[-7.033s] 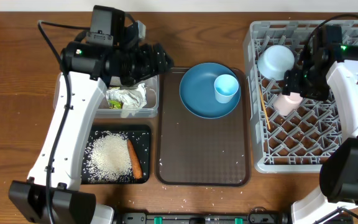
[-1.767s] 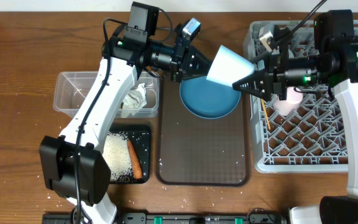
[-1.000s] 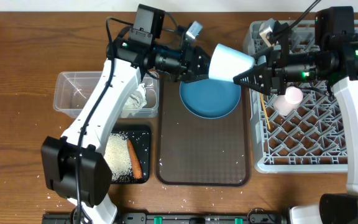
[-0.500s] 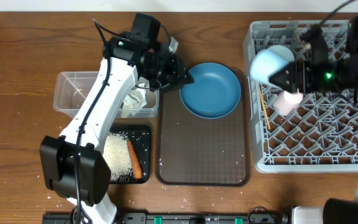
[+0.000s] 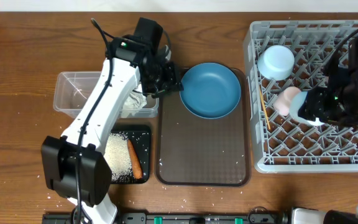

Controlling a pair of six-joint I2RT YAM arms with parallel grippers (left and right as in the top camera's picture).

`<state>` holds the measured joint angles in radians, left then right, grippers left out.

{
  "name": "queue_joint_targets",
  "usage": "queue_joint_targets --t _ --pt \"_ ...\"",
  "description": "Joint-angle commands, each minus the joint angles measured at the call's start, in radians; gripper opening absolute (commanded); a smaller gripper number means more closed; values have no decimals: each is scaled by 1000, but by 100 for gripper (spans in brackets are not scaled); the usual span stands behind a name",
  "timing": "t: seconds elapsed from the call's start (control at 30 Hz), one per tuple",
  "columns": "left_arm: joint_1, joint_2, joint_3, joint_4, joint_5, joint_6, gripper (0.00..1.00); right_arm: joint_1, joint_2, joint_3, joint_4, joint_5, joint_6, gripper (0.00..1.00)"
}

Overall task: Sort waste into correct bins and load items into the dishwasher rack
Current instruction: 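Carry the light-blue cup right and place it upside down in the rack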

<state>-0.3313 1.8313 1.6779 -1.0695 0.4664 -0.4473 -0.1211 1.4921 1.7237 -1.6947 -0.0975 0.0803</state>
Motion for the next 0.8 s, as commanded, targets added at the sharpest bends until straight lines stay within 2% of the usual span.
queue_joint_targets --t 0.0,0.3,0.77 --pt "-21 -2 2 -8 -57 10 41 -5 -9 -66 -3 42 39 35" --pt "-42 -2 2 -11 -60 10 41 -5 -9 -273 134 49 48 35" --pt "-42 -2 2 -15 -60 10 41 -5 -9 -372 253 139 107 36"
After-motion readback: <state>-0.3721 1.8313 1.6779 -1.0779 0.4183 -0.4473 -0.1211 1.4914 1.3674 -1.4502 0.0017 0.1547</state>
